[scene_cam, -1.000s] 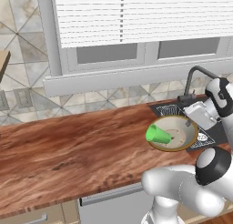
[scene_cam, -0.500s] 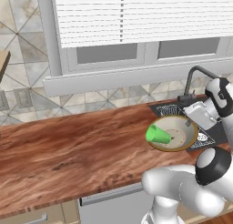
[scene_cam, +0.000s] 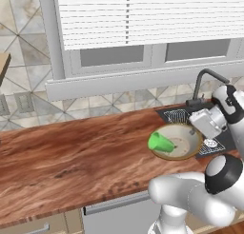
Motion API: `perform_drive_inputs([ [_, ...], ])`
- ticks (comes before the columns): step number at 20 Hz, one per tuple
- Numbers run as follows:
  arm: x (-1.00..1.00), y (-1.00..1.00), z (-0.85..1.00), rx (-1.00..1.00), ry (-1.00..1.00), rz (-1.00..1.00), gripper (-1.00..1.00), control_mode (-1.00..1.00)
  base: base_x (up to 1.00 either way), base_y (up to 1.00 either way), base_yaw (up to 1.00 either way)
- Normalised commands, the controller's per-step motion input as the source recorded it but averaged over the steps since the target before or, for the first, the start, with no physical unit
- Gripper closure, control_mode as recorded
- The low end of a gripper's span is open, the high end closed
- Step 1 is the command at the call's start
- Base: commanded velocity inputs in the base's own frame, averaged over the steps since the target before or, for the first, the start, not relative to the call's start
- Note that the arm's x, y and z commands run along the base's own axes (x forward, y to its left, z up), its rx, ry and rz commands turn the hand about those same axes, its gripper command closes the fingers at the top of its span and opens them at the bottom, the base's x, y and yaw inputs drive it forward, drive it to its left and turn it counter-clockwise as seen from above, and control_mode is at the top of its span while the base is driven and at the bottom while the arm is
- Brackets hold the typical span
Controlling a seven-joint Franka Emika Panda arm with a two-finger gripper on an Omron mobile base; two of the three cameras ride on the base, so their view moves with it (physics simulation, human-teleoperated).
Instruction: Place the cup inside the bowl on the dining table and move the bowl to any counter.
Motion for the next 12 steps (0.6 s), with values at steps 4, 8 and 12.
perform_drive_inputs([
  [4, 0.00, 0.59, -0.30, 0.08, 0.01, 0.00, 1.00, -1.00, 0.00, 0.00, 0.00],
  [8, 0.06, 0.58, -0.10, 0.03, 0.00, 0.00, 1.00, -1.00, 0.00, 0.00, 0.00],
  [12, 0.06, 0.60, -0.04, 0.00, 0.03, 0.00, 1.00, -1.00, 0.00, 0.00, 0.00],
])
